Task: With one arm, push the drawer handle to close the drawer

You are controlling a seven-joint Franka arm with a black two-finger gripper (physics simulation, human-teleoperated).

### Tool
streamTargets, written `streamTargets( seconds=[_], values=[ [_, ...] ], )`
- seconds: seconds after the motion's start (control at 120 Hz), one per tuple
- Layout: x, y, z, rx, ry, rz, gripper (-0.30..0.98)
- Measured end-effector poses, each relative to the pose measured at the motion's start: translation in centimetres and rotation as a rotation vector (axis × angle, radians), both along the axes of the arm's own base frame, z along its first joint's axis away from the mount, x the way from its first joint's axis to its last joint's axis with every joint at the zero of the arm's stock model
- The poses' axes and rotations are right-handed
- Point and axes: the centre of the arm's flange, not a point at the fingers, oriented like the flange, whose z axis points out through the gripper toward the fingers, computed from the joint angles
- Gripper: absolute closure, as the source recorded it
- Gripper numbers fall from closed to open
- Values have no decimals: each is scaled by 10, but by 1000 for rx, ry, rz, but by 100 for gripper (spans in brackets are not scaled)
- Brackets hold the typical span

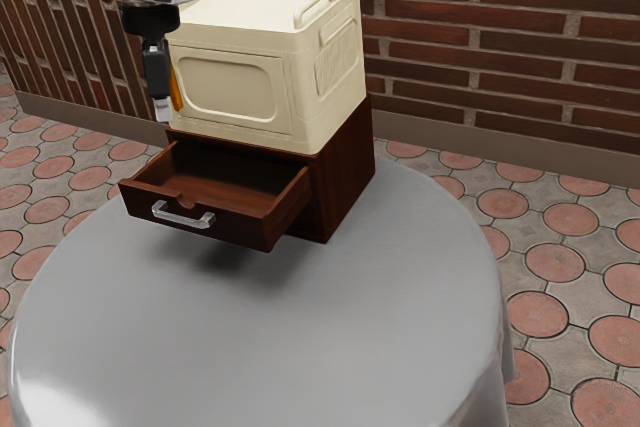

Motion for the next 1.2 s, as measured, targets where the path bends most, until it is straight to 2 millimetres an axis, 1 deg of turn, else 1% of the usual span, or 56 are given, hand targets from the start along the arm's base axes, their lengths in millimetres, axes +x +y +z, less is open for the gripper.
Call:
streamTargets(
  seconds=[0.25,0.283,0.3,0.333,0.35,0.367,0.392,0.408,0.433,0.475,0.508,0.55,0.6,0.642,0.683,0.75,0.783,0.825,0.875,0.942,0.975,1.008,1.058,1.117,1.15,1.2],
  values=[
    [1,1,0,-9,0,0,0],
    [0,2,3,-10,-6,2,0],
    [-3,2,7,-10,-15,5,0],
    [-15,2,37,-11,-68,14,0],
    [-26,2,58,-13,-105,22,0],
    [-42,2,81,-16,-146,33,0],
    [-61,1,105,-16,-187,53,0],
    [-70,-1,115,-15,-204,64,0],
    [-80,-10,125,-14,-218,71,0],
    [-89,-31,130,-5,-222,71,0],
    [-92,-44,122,7,-197,89,0],
    [-94,-51,110,23,-163,136,0],
    [-94,-52,79,45,-86,210,1],
    [-92,-47,52,64,-23,284,9],
    [-92,-39,31,82,27,362,19],
    [-106,-12,-6,94,105,512,36],
    [-117,-2,-29,94,143,583,43],
    [-127,0,-56,98,177,646,51],
    [-131,-2,-82,107,206,705,58],
    [-126,-1,-113,104,250,790,65],
    [-123,2,-124,103,264,834,67],
    [-120,5,-131,108,268,873,69],
    [-111,18,-150,122,286,944,72],
    [-98,27,-173,140,304,1001,74],
    [-93,30,-181,146,302,1027,74],
    [-87,32,-185,148,284,1060,75]
  ],
)
